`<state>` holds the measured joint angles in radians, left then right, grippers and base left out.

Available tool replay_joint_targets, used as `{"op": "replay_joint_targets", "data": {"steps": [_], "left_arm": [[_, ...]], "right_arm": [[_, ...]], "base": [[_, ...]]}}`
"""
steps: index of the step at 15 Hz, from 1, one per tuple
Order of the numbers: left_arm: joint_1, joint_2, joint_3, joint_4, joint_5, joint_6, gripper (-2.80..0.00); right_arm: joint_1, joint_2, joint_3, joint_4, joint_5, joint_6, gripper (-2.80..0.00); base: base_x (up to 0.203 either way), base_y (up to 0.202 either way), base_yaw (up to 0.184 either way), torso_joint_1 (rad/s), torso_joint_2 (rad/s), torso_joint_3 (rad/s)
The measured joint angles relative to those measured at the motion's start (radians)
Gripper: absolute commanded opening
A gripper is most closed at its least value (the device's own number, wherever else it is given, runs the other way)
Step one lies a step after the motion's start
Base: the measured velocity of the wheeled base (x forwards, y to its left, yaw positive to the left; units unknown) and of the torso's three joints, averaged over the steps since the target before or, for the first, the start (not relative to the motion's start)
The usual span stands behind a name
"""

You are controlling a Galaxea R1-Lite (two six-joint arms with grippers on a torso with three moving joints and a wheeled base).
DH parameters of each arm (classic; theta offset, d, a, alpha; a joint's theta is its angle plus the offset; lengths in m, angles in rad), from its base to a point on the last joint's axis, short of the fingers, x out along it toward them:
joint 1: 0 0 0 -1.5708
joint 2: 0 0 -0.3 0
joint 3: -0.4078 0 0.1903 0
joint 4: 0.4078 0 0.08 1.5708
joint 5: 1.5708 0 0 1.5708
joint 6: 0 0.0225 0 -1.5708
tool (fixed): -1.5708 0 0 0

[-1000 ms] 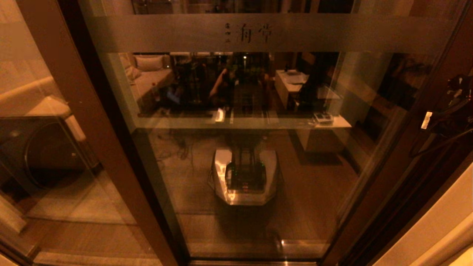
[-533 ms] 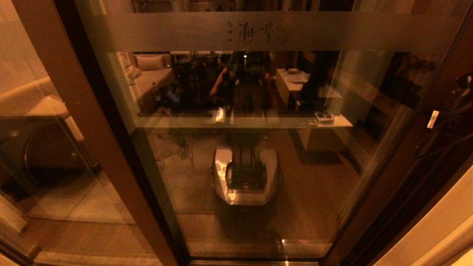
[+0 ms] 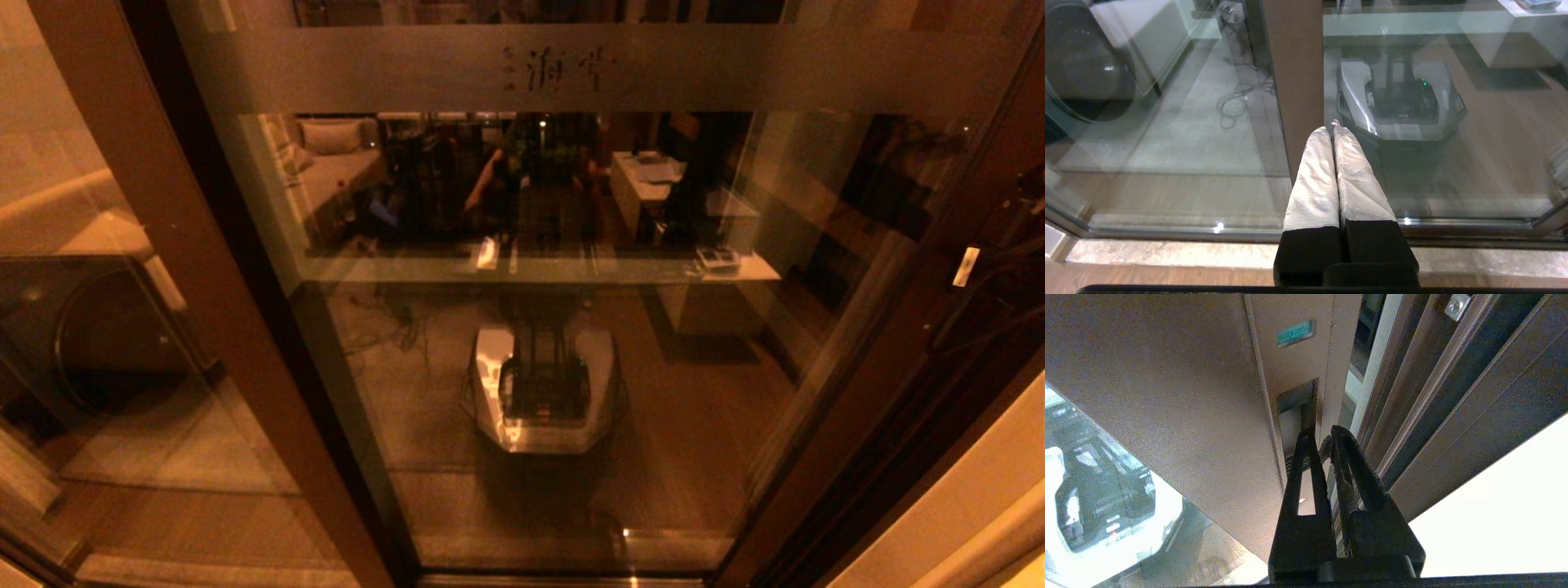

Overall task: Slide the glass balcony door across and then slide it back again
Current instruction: Close the slid door

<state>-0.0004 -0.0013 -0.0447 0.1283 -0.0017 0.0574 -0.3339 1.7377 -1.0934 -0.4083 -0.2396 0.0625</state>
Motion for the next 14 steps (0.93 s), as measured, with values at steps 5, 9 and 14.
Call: {"op": "replay_joint_targets", "data": {"steps": [5, 9, 14], "left_arm": [[0.0, 0.0, 0.0, 0.0, 0.0, 0.001, -2.8], [0.001, 0.0, 0.0, 0.0, 0.0, 0.001, -2.8], [0.0, 0.0, 0.0, 0.0, -0.001, 0.0, -2.8]], "right_arm": [[-0.013, -0.009, 0.001, 0.0, -0.004, -0.007, -2.8], [-0.015, -0.042, 0.042, 0.0, 0.028, -0.024, -2.8], [-0.015, -0.048, 0.05, 0.001, 0.035, -0.024, -2.8]], "base": [[0.0, 0.0, 0.0, 0.0, 0.0, 0.0], [0.0, 0.0, 0.0, 0.0, 0.0, 0.0], [0.0, 0.0, 0.0, 0.0, 0.0, 0.0]]}}
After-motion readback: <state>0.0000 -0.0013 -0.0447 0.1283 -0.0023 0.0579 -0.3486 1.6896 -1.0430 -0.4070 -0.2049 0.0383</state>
